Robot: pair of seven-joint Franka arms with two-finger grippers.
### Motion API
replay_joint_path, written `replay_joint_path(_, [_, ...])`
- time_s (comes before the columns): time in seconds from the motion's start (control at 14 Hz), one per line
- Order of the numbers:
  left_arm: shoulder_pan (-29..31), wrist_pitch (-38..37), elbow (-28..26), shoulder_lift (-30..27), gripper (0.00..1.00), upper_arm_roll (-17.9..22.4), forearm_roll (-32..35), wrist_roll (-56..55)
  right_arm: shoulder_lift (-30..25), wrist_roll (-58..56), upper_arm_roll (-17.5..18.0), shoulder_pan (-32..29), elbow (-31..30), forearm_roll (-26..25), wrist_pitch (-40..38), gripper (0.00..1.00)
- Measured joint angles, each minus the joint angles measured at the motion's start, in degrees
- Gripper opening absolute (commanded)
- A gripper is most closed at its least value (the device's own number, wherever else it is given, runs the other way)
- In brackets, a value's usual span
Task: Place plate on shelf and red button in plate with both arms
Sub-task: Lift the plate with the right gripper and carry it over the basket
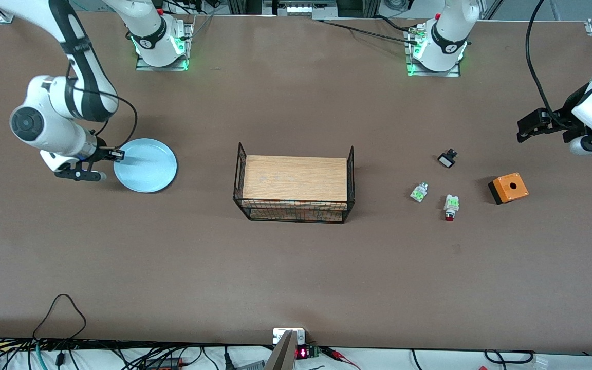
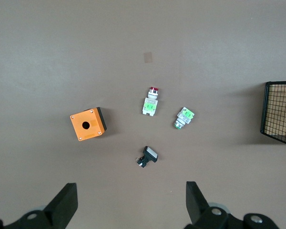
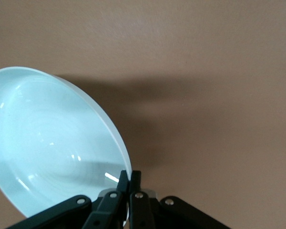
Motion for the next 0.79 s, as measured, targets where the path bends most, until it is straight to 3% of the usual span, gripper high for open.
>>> replay_joint_path(0.21, [0.0, 0.0, 0.03, 0.06, 1.0, 0.0, 0.0, 0.0, -4.17, 0.37, 0.19, 0.7, 5.14, 1.1, -10.05, 0.0])
replay_joint_path(0.43, [0.0, 0.0, 0.11, 0.11, 1.0, 0.0, 0.0, 0.0, -5.32, 0.98, 0.27, 1.27, 13.73, 5.86, -20.73, 0.0])
replay_joint_path(0.79, [0.0, 0.0, 0.28, 0.14, 1.0, 0.0, 0.0, 0.0, -5.34, 12.09, 0.58, 5.55, 23.95, 10.8, -30.39, 0.0])
